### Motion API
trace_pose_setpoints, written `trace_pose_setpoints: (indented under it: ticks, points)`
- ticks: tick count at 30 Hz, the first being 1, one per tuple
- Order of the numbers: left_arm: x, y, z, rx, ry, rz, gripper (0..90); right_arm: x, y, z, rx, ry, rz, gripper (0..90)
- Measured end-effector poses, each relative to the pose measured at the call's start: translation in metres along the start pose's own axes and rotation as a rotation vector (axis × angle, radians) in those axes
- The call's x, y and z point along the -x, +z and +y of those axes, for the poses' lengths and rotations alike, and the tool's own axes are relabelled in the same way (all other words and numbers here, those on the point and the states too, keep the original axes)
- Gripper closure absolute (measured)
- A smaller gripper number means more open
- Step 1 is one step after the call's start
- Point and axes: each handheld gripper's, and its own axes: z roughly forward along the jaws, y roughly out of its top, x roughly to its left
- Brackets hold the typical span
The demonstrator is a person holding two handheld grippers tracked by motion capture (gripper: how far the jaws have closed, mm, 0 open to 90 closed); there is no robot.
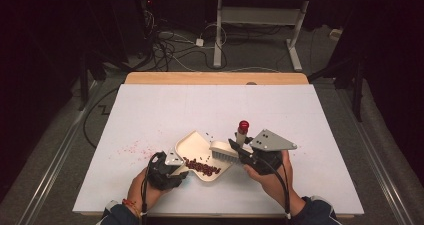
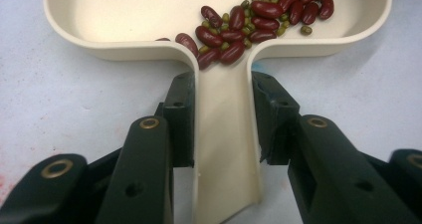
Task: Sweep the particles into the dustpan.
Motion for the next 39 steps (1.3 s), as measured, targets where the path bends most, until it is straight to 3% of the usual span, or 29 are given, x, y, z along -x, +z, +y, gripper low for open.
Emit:
trace_pose_setpoints:
  ticks: [4, 10, 15, 17, 20, 24, 30, 35, 39]
  points:
    - [-0.001, -0.001, 0.0, 0.0, 0.001, -0.001, 63.3, 0.008, -0.004, 0.001, 0.001, 0.007, -0.02, 70.4]
    - [-0.002, -0.001, -0.001, -0.002, -0.002, -0.007, 63.3, 0.017, -0.007, -0.001, 0.003, -0.019, -0.105, 70.4]
    - [-0.001, 0.0, -0.001, -0.004, -0.001, -0.003, 63.3, 0.012, 0.004, -0.008, -0.059, -0.022, -0.082, 70.5]
    - [-0.001, 0.0, -0.001, -0.002, -0.001, -0.001, 63.2, 0.005, 0.005, -0.006, -0.073, -0.021, -0.042, 70.4]
    - [-0.002, 0.001, -0.001, -0.001, -0.001, -0.004, 63.2, -0.01, 0.005, -0.002, -0.061, -0.052, -0.014, 70.4]
    - [-0.002, 0.0, -0.001, 0.0, 0.001, -0.004, 63.2, -0.008, 0.0, 0.002, -0.02, -0.014, 0.03, 70.4]
    - [-0.003, -0.002, -0.002, -0.008, 0.001, -0.008, 63.3, 0.006, -0.008, 0.004, -0.006, -0.041, -0.065, 70.4]
    - [-0.004, -0.007, -0.006, -0.016, 0.003, -0.009, 63.3, 0.018, -0.001, -0.004, -0.051, -0.039, -0.106, 70.4]
    - [-0.005, -0.005, -0.006, -0.025, -0.002, -0.011, 63.3, 0.019, 0.007, -0.009, -0.052, -0.032, -0.125, 70.4]
